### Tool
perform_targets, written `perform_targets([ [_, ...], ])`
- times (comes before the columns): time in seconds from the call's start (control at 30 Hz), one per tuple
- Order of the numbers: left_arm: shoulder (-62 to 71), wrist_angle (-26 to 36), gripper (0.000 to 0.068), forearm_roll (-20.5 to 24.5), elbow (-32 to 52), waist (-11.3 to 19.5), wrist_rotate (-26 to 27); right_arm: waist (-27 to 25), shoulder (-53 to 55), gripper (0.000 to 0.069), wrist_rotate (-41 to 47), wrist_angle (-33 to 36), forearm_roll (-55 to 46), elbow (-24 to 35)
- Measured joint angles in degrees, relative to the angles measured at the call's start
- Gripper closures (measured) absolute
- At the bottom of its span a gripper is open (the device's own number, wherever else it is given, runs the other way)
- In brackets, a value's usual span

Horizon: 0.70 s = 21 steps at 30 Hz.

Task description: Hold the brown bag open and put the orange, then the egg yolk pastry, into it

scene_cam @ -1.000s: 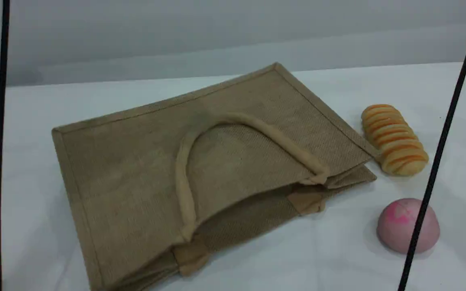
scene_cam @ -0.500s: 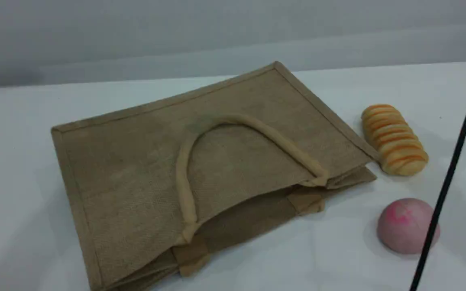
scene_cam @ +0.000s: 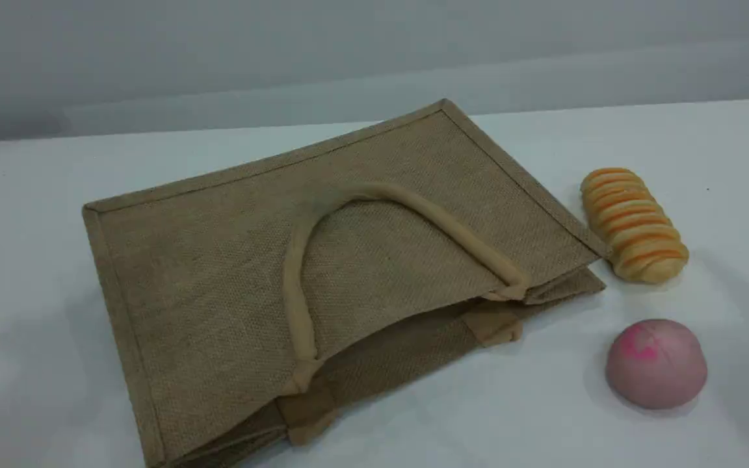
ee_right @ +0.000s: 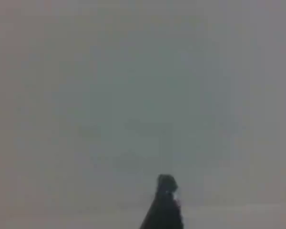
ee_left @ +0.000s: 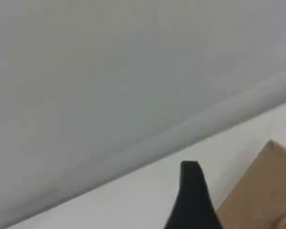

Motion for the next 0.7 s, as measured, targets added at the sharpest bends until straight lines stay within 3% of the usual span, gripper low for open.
perform_targets([
  [0.3, -16.3, 0.0, 0.0218, 0.0, 13.5, 0.0, -2.3, 8.5, -16.2, 0.0120, -0.1, -8.8, 0.0, 3.8],
  [0.6, -39.1, 0.0, 0.0218, -0.2, 38.5, 0.0, -2.7, 17.7, -27.1, 0.0120, 0.0, -13.1, 0.0, 6.7],
  [0.7, -47.8, 0.0, 0.0218, -2.3, 46.8, 0.0, -3.0, 19.7, -28.3, 0.0120, 0.0, -13.7, 0.0, 6.7],
])
